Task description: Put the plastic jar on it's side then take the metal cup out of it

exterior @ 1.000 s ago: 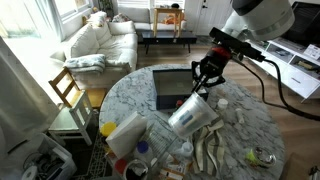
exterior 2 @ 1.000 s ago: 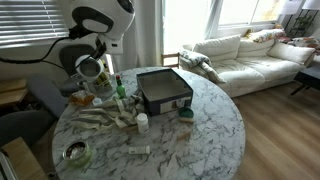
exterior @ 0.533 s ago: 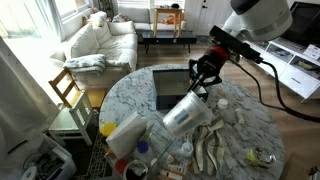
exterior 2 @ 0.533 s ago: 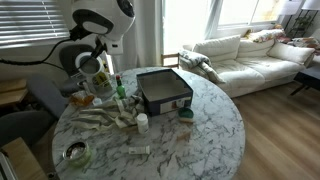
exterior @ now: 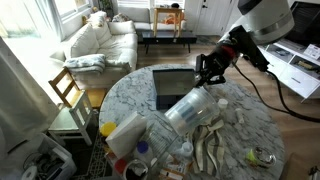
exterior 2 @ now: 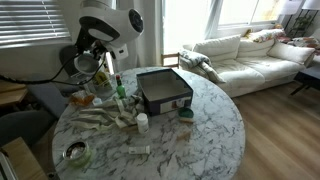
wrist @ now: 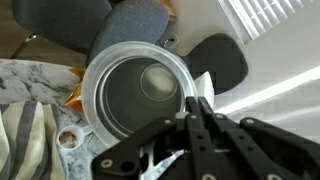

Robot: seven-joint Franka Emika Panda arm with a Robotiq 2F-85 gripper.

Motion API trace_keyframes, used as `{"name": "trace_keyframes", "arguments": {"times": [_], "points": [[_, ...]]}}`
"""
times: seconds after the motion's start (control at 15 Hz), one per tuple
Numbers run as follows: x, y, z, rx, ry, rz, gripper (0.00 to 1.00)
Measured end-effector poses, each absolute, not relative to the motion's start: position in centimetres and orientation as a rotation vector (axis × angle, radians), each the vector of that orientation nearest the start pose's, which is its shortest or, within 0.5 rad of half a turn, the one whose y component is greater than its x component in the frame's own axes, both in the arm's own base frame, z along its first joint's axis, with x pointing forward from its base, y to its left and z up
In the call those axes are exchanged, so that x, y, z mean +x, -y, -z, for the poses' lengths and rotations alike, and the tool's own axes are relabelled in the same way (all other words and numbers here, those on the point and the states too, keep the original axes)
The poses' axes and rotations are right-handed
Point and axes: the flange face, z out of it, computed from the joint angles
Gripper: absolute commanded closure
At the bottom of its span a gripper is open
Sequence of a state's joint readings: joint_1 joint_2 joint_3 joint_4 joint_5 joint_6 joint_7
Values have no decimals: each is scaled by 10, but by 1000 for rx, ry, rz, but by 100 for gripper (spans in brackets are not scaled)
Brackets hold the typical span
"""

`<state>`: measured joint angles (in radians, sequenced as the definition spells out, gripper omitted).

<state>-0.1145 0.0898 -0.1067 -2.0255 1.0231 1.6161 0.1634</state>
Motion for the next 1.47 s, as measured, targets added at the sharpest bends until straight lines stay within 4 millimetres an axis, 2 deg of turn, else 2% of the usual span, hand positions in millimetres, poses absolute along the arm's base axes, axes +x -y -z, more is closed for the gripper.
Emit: {"name": "trace_keyframes", "arguments": {"times": [0.6, 1.0, 1.47], "points": [[541, 38, -406, -1950, -701, -472, 99], [527, 90, -347, -1875, -678, -401, 99], [502, 115, -309, -1735, -617, -403, 99]]}}
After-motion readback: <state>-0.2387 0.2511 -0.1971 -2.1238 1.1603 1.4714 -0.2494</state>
